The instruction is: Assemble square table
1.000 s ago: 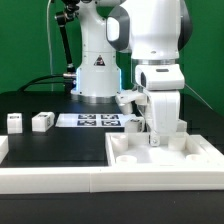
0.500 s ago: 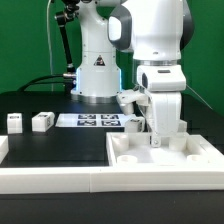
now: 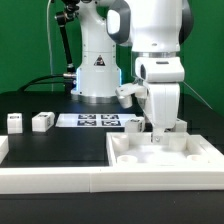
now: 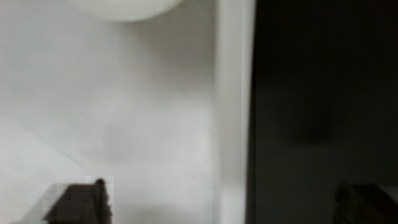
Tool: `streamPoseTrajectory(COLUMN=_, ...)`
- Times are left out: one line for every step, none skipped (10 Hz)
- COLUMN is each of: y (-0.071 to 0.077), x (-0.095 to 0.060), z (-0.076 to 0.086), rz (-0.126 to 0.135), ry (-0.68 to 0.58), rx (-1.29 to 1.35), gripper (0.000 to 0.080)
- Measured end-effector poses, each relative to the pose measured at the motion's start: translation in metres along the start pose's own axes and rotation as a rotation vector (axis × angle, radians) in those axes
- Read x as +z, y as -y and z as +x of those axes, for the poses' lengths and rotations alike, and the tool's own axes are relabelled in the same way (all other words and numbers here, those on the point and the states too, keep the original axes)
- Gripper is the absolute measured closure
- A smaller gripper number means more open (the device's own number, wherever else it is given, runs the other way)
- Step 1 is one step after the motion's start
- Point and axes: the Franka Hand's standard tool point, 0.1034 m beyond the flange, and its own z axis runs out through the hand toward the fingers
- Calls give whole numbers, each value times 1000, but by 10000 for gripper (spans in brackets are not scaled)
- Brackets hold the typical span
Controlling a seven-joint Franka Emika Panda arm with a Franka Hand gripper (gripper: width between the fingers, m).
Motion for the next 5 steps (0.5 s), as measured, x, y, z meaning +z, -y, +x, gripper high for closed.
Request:
streamPoseTrajectory(y=0, x=-10, z=-1, rz=-13, ry=4, rx=4, gripper=155)
streamPoseTrajectory(y=2, x=-20, z=-2, rz=-23, ry=8, rx=16, gripper=155)
streamPoseTrajectory(y=6, x=-29, z=-1, rz=-34, ry=10, rx=45, gripper=151)
streamPoseTrajectory(y=13, x=-35, z=1, rz=-40, ry=12, rx=81, gripper=151)
streamPoseTrajectory(y=18, x=-37, z=4, rz=-38, ry=13, rx=118, gripper=151)
